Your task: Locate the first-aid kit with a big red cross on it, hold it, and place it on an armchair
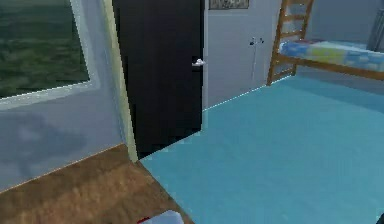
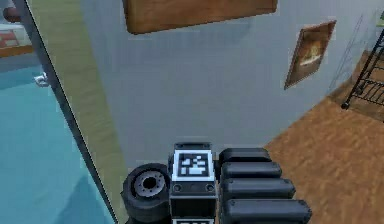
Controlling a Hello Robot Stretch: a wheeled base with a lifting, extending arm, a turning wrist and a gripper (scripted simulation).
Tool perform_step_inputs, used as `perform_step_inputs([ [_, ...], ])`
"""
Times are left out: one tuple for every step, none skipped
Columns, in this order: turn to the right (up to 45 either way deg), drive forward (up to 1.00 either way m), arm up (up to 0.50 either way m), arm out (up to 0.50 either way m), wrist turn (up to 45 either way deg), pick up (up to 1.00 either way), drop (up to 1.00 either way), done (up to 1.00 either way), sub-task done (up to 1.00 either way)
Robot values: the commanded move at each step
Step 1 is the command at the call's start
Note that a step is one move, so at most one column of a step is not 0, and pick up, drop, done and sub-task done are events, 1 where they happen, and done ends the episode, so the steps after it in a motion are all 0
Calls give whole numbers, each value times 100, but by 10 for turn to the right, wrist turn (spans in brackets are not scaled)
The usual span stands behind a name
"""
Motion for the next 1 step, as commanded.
perform_step_inputs([
  [0, 50, 0, 0, 0, 0, 0, 0, 0],
])
